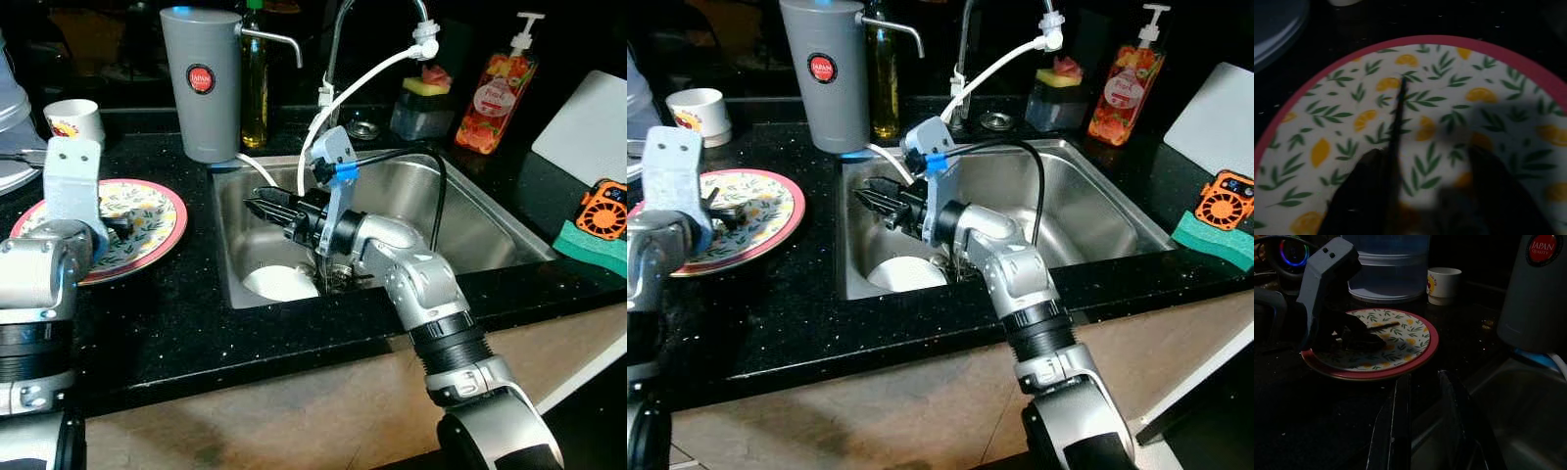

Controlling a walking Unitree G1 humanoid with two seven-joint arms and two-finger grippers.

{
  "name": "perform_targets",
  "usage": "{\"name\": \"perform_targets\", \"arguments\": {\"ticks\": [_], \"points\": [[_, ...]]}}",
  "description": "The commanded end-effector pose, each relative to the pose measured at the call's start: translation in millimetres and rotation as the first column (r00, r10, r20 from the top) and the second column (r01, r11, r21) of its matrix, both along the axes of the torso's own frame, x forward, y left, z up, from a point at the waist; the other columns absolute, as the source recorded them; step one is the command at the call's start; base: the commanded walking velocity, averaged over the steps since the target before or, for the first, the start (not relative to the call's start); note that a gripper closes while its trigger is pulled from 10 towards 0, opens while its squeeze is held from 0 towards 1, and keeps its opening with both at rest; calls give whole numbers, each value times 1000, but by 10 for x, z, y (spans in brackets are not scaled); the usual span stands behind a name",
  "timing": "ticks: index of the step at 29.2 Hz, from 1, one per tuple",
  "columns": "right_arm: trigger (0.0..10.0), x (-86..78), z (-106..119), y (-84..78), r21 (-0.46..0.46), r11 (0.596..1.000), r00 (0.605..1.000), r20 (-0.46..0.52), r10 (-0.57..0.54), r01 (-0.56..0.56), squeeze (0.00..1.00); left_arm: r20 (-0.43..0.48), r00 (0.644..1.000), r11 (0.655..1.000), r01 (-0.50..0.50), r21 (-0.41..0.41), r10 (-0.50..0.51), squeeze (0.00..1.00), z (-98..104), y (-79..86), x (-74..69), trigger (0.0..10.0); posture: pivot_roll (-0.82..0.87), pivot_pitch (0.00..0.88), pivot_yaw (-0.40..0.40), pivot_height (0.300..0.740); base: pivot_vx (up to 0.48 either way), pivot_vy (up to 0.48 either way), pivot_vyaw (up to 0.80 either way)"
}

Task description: Kitchen organization

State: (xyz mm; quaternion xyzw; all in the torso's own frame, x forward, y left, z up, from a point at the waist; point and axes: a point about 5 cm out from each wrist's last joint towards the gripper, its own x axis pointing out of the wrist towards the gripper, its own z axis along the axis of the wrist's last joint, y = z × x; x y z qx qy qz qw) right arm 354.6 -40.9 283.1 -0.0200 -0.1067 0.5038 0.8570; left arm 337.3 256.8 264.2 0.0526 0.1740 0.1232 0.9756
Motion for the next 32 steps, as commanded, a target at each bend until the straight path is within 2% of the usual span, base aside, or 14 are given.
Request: {"name": "perform_targets", "arguments": {"ticks": [1, 8, 14, 19, 24, 25, 27, 28, 29, 31, 32], "points": [[10000, -22, -4, -10, -15, 1000, 1000, -1, 0, 0, 0, -117, 993, 999, 12, -33, -16, 0, -242, -41, -9, 0, -25, 106, -58, 740, 0, 0, 0], [10000, -18, 23, -18, -8, 1000, 1000, 0, -12, 12, 0, -111, 994, 999, 13, -39, -17, 0, -216, -37, -21, 0, -25, 106, -58, 740, 0, 0, 0], [10000, 21, 39, -48, 8, 999, 999, -1, -46, 46, 0, -66, 998, 998, 15, -54, -18, 0, -151, -59, -5, 0, -24, 106, -58, 740, 0, 0, 0], [10000, 55, 54, -79, 23, 996, 997, -9, -83, 83, 0, 11, 991, 976, 133, -175, -133, 0, -63, -337, 55, 0, -23, 105, -58, 740, 0, 0, 0], [10000, 86, 82, -102, 45, 992, 993, -16, -118, 119, 0, 67, 975, 951, 223, -216, -214, 0, -14, -563, 98, 0, -27, 104, -56, 740, 0, 0, 0], [10000, 86, 82, -102, 45, 992, 993, -16, -118, 119, 0, 67, 975, 951, 223, -216, -214, 0, -14, -563, 98, 0, -27, 104, -56, 740, 0, 0, 0], [10000, 111, 110, -126, 67, 987, 990, -25, -142, 144, 0, 131, 959, 933, 276, -231, -252, 0, 60, -689, 129, 0, -28, 103, -54, 740, 0, 0, 0], [10000, 123, 125, -139, 78, 985, 988, -31, -153, 155, 0, 170, 942, 919, 323, -226, -289, 0, 109, -764, 140, 0, -28, 103, -54, 740, 0, 0, 0], [10000, 136, 143, -154, 91, 981, 985, -35, -166, 169, 0, 248, 916, 899, 371, -233, -314, 0, 176, -839, 154, 0, -29, 103, -54, 740, 0, 0, 0], [10000, 156, 170, -181, 114, 975, 981, -46, -186, 190, 0, 321, 866, 882, 447, -151, -384, 0, 267, -953, 144, 0, -28, 104, -53, 740, 0, 0, 0], [10000, 156, 170, -181, 114, 975, 981, -46, -186, 190, 0, 321, 866, 882, 447, -151, -384, 0, 267, -953, 144, 0, -28, 104, -53, 740, 0, 0, 0]]}}
